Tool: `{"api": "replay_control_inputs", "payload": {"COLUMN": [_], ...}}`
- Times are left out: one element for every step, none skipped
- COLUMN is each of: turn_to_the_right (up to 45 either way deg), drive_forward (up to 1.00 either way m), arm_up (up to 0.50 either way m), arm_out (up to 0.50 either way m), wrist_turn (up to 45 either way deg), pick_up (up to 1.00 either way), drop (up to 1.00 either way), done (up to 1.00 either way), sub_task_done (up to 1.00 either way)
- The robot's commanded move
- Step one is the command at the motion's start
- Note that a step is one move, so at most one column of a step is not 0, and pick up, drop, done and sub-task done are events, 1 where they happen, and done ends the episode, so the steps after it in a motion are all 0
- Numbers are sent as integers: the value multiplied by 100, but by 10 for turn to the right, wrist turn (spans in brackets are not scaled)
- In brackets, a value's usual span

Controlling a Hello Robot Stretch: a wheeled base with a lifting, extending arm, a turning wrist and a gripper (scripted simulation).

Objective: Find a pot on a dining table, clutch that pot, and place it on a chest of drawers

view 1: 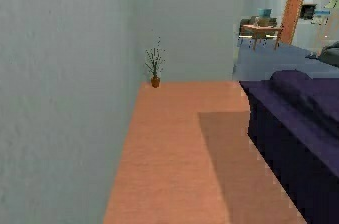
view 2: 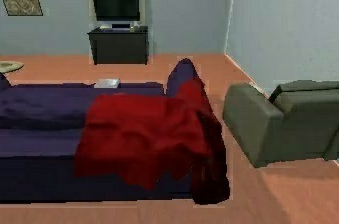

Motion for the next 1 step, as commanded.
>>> {"api": "replay_control_inputs", "payload": {"turn_to_the_right": [60], "drive_forward": [0], "arm_up": [0], "arm_out": [0], "wrist_turn": [0], "pick_up": [0], "drop": [0], "done": [0], "sub_task_done": [0]}}
